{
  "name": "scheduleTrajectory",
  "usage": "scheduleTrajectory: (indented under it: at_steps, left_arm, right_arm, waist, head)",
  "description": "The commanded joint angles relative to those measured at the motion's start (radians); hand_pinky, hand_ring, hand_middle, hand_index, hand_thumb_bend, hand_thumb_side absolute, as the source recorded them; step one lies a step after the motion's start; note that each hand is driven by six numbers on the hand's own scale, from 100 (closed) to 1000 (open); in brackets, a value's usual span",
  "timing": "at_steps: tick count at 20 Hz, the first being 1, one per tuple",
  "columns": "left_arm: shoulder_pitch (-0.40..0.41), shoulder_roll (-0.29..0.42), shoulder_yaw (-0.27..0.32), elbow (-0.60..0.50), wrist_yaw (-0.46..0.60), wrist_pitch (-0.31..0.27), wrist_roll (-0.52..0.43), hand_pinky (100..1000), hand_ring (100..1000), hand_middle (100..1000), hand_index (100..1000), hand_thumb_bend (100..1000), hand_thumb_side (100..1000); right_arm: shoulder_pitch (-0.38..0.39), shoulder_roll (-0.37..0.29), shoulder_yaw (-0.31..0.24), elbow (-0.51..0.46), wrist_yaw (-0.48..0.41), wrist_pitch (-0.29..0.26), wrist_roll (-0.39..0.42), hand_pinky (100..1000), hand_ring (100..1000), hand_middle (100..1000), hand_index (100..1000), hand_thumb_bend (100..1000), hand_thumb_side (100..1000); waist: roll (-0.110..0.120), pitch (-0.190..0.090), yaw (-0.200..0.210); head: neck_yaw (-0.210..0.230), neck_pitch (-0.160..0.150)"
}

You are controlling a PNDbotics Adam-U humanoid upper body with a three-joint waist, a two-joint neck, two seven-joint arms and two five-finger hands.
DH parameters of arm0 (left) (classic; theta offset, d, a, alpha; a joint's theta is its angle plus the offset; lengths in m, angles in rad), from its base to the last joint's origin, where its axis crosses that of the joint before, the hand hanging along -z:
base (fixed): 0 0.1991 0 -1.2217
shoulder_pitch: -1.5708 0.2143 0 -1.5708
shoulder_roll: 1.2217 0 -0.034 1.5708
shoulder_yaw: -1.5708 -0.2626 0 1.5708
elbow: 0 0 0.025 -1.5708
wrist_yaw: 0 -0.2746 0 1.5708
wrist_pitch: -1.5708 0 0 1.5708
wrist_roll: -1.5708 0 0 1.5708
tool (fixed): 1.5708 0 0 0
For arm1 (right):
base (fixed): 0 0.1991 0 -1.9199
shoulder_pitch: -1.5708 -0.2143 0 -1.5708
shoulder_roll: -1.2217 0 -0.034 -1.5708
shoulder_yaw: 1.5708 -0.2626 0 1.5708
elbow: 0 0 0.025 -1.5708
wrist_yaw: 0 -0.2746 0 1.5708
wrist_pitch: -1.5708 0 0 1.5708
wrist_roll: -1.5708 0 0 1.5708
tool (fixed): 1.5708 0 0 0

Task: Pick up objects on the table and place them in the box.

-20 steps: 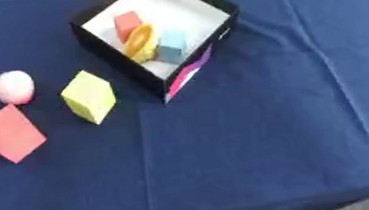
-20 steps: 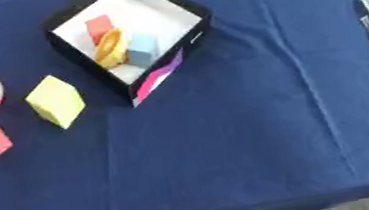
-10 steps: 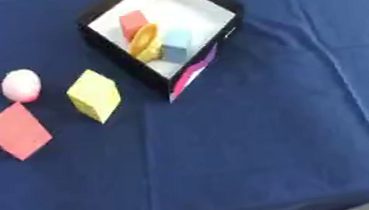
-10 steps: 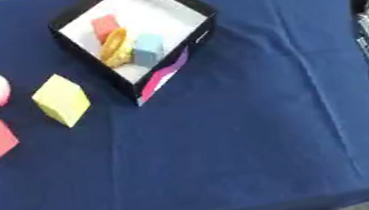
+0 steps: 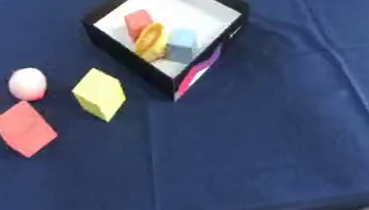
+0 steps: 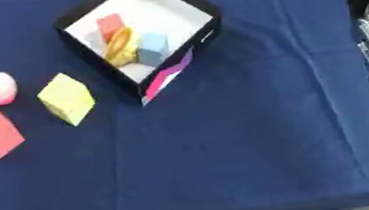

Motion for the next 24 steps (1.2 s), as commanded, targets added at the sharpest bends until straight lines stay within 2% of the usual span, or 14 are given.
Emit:
scheduleTrajectory:
  at_steps: [1, 6, 9, 11, 13, 16, 24]
  left_arm:
    - [-0.013, 0.025, -0.005, -0.023, 0.014, 0.030, 0.018, 916, 890, 771, 867, 298, 856]
    - [-0.033, 0.013, -0.026, -0.050, 0.038, 0.051, 0.013, 906, 878, 762, 860, 305, 860]
    - [-0.046, 0.000, -0.042, -0.054, 0.028, 0.060, 0.009, 909, 881, 764, 860, 292, 695]
    - [-0.048, -0.006, -0.044, -0.053, 0.017, 0.062, 0.013, 915, 887, 761, 861, 293, 507]
    - [-0.048, -0.011, -0.045, -0.050, 0.003, 0.062, 0.021, 918, 889, 756, 861, 310, 398]
    - [-0.053, -0.019, -0.051, -0.045, -0.014, 0.063, 0.028, 921, 892, 745, 859, 337, 361]
    - [-0.070, -0.045, -0.071, -0.010, -0.026, 0.074, 0.039, 909, 880, 733, 856, 347, 408]
  right_arm:
    - [-0.015, -0.016, -0.004, -0.006, 0.001, -0.001, 0.004, 800, 899, 794, 894, 215, 566]
    - [-0.014, -0.014, -0.003, -0.006, -0.002, -0.001, 0.004, 800, 898, 793, 892, 216, 563]
    - [-0.014, -0.011, -0.002, -0.006, -0.003, -0.001, 0.005, 800, 897, 792, 891, 213, 568]
    - [-0.012, -0.011, -0.001, -0.005, -0.003, -0.001, 0.005, 800, 896, 791, 889, 213, 568]
    - [-0.010, -0.011, -0.002, -0.004, -0.004, -0.001, 0.005, 800, 895, 790, 888, 212, 569]
    - [-0.009, -0.010, -0.001, -0.004, -0.004, -0.001, 0.006, 800, 895, 790, 887, 214, 569]
    - [-0.006, -0.008, 0.002, -0.002, -0.004, 0.000, 0.006, 799, 892, 787, 870, 219, 568]
  waist:
    - [0.017, -0.018, -0.001]
    - [0.020, -0.021, 0.000]
    - [0.022, -0.021, 0.000]
    - [0.022, -0.021, -0.001]
    - [0.023, -0.021, -0.001]
    - [0.023, -0.020, -0.002]
    - [0.029, -0.020, -0.004]
  head:
    - [0.004, -0.002]
    - [0.014, -0.002]
    - [0.017, -0.002]
    - [0.017, -0.002]
    - [0.019, -0.002]
    - [0.020, -0.002]
    - [0.025, -0.002]
